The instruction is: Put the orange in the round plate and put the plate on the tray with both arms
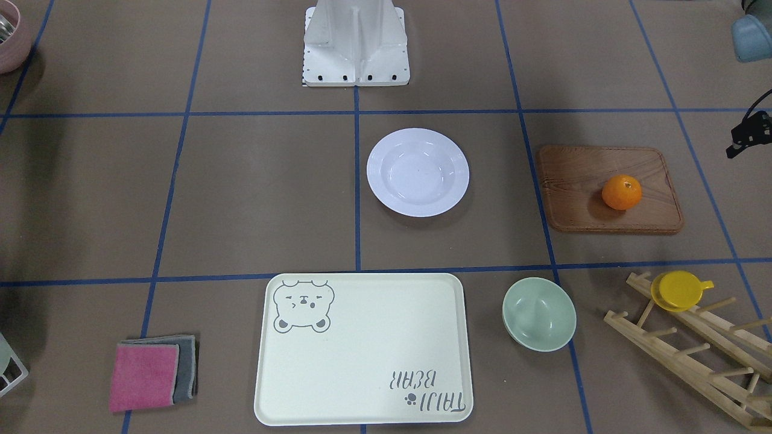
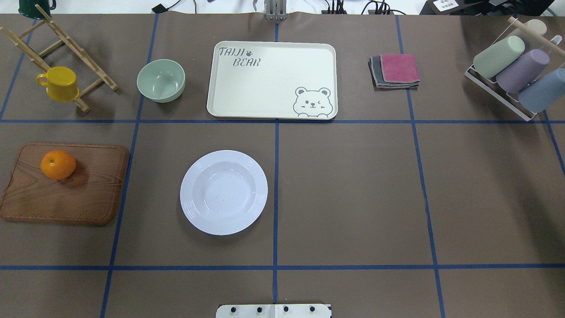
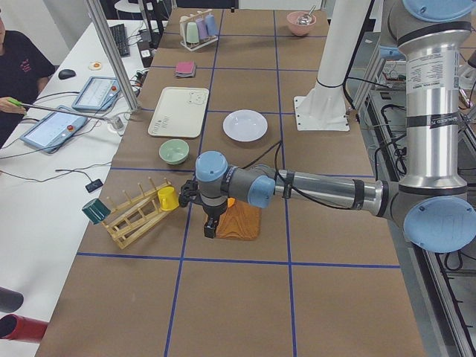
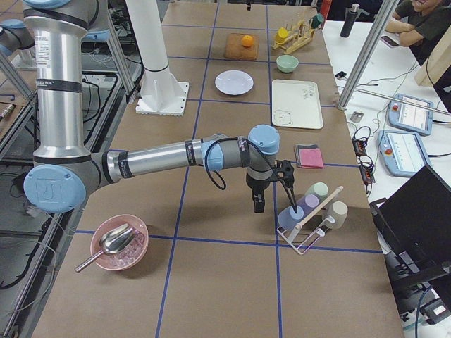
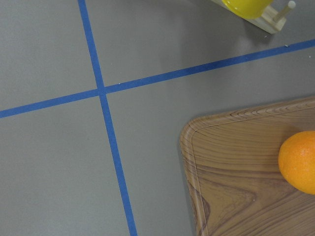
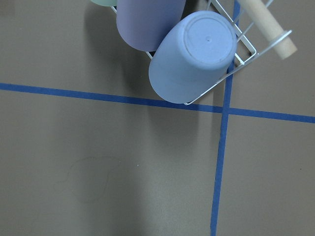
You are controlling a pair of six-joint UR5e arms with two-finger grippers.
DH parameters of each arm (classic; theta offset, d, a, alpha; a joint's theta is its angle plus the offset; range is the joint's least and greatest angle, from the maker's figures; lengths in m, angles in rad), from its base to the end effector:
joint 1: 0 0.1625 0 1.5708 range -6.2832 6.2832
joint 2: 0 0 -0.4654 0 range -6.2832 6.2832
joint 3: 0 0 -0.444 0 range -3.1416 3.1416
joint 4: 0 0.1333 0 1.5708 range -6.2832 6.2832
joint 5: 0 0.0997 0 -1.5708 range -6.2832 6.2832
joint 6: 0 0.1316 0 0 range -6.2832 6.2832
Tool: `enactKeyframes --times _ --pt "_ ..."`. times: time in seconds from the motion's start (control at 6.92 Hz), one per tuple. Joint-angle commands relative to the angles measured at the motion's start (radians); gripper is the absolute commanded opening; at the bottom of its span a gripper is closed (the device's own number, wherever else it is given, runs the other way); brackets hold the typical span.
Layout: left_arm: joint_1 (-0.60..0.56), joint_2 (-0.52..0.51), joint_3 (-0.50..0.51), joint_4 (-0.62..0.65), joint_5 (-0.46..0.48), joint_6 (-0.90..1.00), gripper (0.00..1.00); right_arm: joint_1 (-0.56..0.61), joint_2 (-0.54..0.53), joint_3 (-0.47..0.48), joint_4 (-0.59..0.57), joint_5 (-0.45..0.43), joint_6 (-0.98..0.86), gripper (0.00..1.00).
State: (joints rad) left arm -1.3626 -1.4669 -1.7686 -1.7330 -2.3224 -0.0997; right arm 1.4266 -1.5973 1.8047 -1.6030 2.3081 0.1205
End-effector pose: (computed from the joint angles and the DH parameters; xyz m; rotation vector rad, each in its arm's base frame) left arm 0.0639 -0.5124 0.6515 0.1266 0.7770 0.1991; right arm -0.0328 -0.5382 0.6149 0.0687 -0.7511 -0.0872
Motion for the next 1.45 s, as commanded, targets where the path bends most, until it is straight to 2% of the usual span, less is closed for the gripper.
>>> enactKeyframes --times 0.0,0.29,0.72,0.87,1.01,1.16,1.3 --pt "-0.001 0.0 -0.002 0.0 0.0 -0.002 0.98 -0.005 0.009 0.021 0.0 0.0 0.001 1.0" --pt "0.0 -0.001 -0.005 -0.002 -0.002 -0.003 0.99 -0.05 0.054 0.071 0.0 0.124 0.011 1.0" --pt "0.014 -0.009 -0.028 -0.043 -0.002 -0.156 0.99 -0.148 0.167 0.068 0.03 0.51 0.34 1.0" --pt "0.037 -0.013 -0.029 -0.052 -0.002 -0.21 1.0 -0.208 0.189 0.07 0.138 0.516 0.379 1.0" --pt "0.083 -0.015 -0.031 -0.097 0.008 -0.298 1.0 -0.224 0.206 0.065 0.267 0.505 0.507 1.0" --pt "0.138 -0.019 -0.031 -0.124 0.011 -0.387 1.0 -0.295 0.209 0.061 0.419 0.411 0.631 1.0" --pt "0.173 -0.033 -0.031 -0.129 0.012 -0.447 1.0 -0.392 0.207 0.056 0.592 0.196 0.823 1.0"
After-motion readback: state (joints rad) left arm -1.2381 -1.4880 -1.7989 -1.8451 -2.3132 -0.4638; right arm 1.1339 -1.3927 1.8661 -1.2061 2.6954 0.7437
